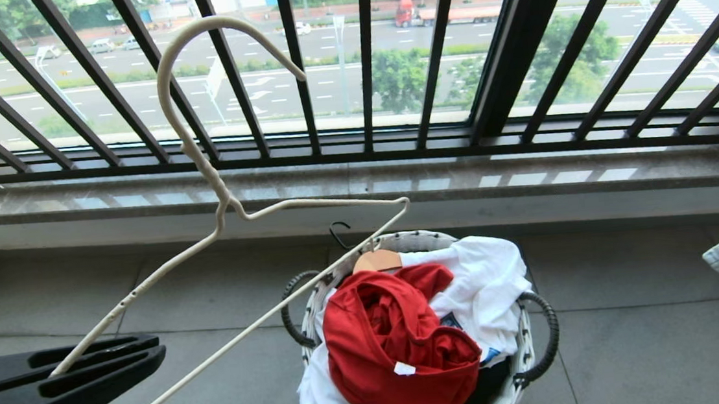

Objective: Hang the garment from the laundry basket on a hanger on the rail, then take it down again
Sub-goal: Pick up clothes from the basket

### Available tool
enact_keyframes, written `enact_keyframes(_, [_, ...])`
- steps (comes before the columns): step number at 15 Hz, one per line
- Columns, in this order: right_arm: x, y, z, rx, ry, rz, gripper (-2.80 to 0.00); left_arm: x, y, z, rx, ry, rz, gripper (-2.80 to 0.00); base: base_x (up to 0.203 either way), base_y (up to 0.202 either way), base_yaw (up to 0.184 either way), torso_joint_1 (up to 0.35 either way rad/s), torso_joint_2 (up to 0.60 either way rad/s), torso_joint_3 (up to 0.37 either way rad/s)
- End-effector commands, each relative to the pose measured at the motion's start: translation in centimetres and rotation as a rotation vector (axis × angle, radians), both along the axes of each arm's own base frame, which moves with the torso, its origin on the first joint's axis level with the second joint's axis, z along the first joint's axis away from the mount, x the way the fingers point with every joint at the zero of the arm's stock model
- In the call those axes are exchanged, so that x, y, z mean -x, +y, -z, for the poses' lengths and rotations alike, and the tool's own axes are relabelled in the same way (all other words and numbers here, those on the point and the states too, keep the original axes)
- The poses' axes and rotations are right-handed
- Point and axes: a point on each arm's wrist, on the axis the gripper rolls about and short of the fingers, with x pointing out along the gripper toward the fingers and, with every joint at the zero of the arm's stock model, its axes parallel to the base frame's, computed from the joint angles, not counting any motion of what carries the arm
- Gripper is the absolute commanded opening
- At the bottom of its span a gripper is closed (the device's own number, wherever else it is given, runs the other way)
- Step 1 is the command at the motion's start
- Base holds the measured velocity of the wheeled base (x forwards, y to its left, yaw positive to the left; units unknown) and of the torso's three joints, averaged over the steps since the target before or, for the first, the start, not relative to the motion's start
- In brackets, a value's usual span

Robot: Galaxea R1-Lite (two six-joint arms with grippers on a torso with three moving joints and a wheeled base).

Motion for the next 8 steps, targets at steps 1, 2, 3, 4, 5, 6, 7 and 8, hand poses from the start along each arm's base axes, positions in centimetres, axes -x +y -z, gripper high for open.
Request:
enact_keyframes(1, [0.0, 0.0, -0.01, 0.002, -0.002, -0.001, -2.8, 0.09, 0.17, -0.06, 0.005, -0.003, -0.001, -2.8, 0.0, 0.0, 0.0, 0.0, 0.0, 0.0])
enact_keyframes(2, [-0.01, 0.0, 0.0, 0.003, 0.001, -0.001, -2.8, 0.11, 0.22, -0.11, 0.008, -0.005, -0.001, -2.8, 0.0, 0.0, 0.0, 0.0, 0.0, 0.0])
enact_keyframes(3, [0.0, 0.0, -0.01, 0.003, -0.002, -0.001, -2.8, 0.11, 0.22, -0.12, 0.008, -0.005, -0.001, -2.8, 0.0, 0.0, 0.0, 0.0, 0.0, 0.0])
enact_keyframes(4, [0.0, 0.0, 0.0, 0.003, 0.0, -0.001, -2.8, 0.12, 0.22, -0.16, 0.008, -0.006, -0.001, -2.8, 0.0, 0.0, 0.0, 0.0, 0.0, 0.0])
enact_keyframes(5, [0.0, 0.0, 0.0, 0.003, 0.0, -0.001, -2.8, 0.1, 0.19, -0.15, 0.007, -0.006, -0.001, -2.8, 0.0, 0.0, 0.0, 0.0, 0.0, 0.0])
enact_keyframes(6, [0.0, 0.0, 0.0, 0.004, 0.0, -0.001, -2.8, 0.15, 0.3, -0.29, 0.014, -0.009, -0.001, -2.8, 0.0, 0.0, 0.0, 0.0, 0.0, 0.0])
enact_keyframes(7, [0.0, 0.0, 0.0, 0.004, 0.0, -0.001, -2.8, 0.29, 0.55, -0.49, 0.026, -0.016, -0.001, -2.8, 0.0, 0.0, 0.0, 0.0, 0.0, 0.0])
enact_keyframes(8, [0.0, 0.0, 0.0, 0.003, 0.0, -0.001, -2.8, 0.41, 0.77, -0.7, 0.037, -0.022, -0.001, -2.8, 0.0, 0.0, 0.0, 0.0, 0.0, 0.0])
